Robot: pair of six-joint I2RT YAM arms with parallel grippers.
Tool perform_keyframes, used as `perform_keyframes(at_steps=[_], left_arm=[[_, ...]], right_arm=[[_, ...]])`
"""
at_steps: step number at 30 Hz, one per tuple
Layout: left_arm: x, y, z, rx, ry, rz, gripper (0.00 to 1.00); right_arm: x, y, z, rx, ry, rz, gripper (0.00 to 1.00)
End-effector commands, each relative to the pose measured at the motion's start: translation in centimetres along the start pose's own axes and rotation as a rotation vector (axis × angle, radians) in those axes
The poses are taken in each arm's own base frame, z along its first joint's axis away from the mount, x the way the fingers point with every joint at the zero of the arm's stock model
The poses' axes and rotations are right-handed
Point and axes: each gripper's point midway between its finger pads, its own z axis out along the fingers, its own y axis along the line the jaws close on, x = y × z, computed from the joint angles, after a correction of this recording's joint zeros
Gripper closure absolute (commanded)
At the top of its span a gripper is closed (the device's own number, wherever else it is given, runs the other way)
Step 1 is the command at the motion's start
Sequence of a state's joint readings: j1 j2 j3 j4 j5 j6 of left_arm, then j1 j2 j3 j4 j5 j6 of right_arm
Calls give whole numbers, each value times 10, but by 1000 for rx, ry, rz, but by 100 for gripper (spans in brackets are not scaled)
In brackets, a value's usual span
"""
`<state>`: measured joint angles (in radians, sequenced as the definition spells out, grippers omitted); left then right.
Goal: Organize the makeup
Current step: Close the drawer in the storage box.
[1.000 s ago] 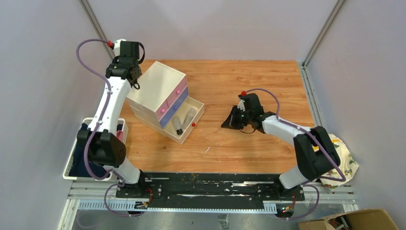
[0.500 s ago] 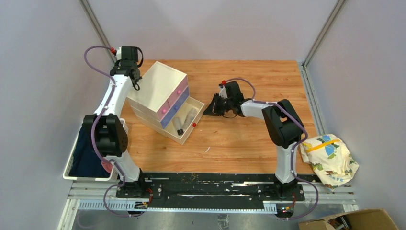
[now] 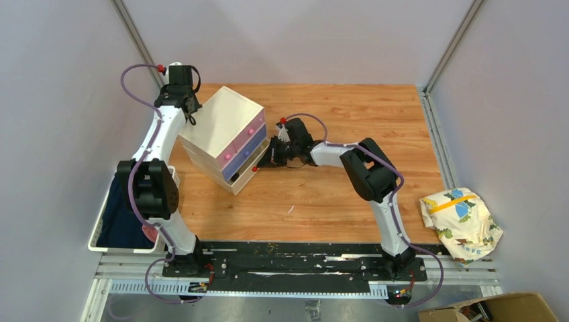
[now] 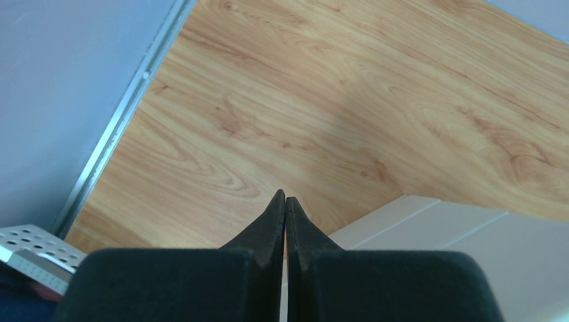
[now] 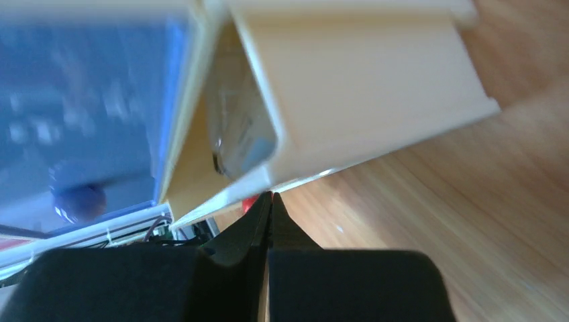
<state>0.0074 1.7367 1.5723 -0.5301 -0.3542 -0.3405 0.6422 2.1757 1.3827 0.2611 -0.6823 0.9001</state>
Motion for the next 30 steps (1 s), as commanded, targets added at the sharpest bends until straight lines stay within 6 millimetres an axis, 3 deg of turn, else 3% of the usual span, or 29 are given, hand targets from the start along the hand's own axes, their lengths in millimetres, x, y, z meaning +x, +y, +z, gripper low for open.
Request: perform_keyframes(at_steps=[1, 5, 10, 13, 17, 20, 24, 30], left_arm=[[75, -15, 9, 67, 221, 95, 100], [75, -19, 5, 93, 219, 97, 100], [76, -23, -1, 119, 214, 101, 100], [79, -35, -6, 174, 212, 109, 100], [86, -57, -13, 226, 213, 169, 100], [82, -57, -20, 176, 182, 178, 100], [52, -45, -43, 139, 77, 112, 99], [-20, -17, -109, 100, -160, 19, 79]], right_arm=[[22, 56, 35, -161, 57, -21, 100], [41, 73, 56, -193, 102, -36, 100], [43, 73, 58, -182, 98, -44, 100], [45, 61, 48, -99, 79, -79, 100], [43, 46, 22, 64, 31, -147, 100], [41, 37, -3, 185, -2, -194, 100], [38, 27, -38, 323, -53, -267, 100], [28, 42, -82, 385, -136, -404, 99]])
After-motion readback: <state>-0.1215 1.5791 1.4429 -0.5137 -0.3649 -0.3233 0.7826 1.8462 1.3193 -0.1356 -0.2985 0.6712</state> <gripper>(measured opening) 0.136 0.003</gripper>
